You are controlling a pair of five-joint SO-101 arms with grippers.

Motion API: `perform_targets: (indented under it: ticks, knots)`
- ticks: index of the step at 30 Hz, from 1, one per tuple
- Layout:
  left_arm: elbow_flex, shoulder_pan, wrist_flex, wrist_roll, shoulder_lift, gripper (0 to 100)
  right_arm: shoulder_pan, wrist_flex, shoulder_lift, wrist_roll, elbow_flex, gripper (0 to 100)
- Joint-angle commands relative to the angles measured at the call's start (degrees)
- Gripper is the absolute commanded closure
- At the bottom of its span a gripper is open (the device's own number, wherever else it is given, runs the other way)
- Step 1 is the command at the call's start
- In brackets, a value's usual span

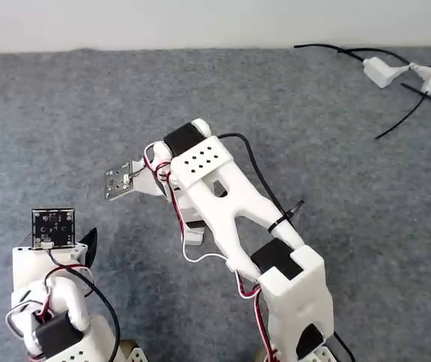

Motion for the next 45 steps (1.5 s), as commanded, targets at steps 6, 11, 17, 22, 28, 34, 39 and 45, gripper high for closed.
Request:
perform_targets:
  ticks: [6,11,17,22,28,34,39,45]
  knots:
    - [-0.7,0.1,-1.7,-0.5,-1.1,63,1.4,2.6,-3.5,0.4,-0.5,99.0]
    - [-0.6,0.1,-1.7,-0.5,-1.1,63,3.4,2.6,-3.5,0.7,-0.5,99.0]
    - [-0.5,0.1,-1.7,-0.5,-1.1,63,2.9,2.6,-3.5,0.7,-0.4,99.0]
    - [-0.5,0.1,-1.7,-0.5,-1.1,63,1.4,2.6,-3.4,0.6,-0.4,99.0]
    - [-0.5,0.1,-1.7,-0.5,-1.1,63,0.3,2.6,-0.6,0.5,-0.6,98.9]
    - [-0.4,0.1,-1.7,-0.5,-1.1,63,0.2,2.6,1.5,0.5,-0.6,98.9]
    - [-0.4,0.1,-1.7,-0.6,-1.1,63,0.2,2.6,2.0,0.5,-0.5,98.9]
    - [-0.4,0.1,-1.7,-0.6,-1.1,63,0.7,2.7,1.5,0.4,-0.5,98.9]
